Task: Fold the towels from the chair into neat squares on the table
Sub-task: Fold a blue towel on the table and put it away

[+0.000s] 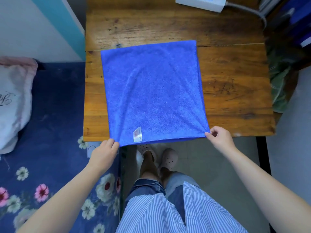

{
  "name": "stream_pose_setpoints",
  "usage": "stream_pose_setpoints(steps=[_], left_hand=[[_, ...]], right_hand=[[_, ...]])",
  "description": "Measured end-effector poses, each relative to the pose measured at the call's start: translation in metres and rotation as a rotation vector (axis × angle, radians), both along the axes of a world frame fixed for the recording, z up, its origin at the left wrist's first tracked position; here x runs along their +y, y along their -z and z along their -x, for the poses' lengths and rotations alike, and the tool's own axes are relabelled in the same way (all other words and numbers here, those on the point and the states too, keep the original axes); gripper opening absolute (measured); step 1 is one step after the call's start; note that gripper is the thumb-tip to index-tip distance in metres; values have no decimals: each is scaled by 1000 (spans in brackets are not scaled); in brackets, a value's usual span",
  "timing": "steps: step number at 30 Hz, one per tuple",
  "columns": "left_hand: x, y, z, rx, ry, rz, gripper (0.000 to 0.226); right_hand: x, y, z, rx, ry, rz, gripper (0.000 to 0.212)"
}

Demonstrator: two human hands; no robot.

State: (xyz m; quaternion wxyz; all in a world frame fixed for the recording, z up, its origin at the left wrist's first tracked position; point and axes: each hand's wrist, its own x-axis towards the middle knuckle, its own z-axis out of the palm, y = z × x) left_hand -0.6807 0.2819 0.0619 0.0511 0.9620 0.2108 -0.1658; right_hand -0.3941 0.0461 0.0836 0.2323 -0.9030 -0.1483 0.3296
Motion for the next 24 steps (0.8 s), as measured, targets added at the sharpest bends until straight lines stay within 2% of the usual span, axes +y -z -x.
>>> stream_pose_setpoints(steps=[5,8,9,11,12,15,18,21,24], left_hand=[[-4,6,-8,69,-8,12,54],[-5,5,-12,42,-36,-9,52],[-5,3,-13,29,-39,-12,51],[-5,2,-17,6,-43,-18,55],[-4,3,-18,-7,-46,-30,58],[-2,6,-23,-57,-29,-94,57],[0,9,-25,-82,3,-140,49],[3,8,-20,-98,26,-165,46],[6,7,-13,-119,29,-143,46]], right_hand=[[2,7,-2,-70,-112,104,44],[4,8,2,-120,-150,160,14],[6,5,5,-153,-157,193,13],[3,5,11,-338,-214,216,38],[0,7,13,-459,-294,170,44],[-14,21,11,-715,-621,19,43],[-15,22,6,-755,-778,32,36],[-6,21,-2,-830,-870,-20,3],[-2,17,-3,-783,-885,1,26]])
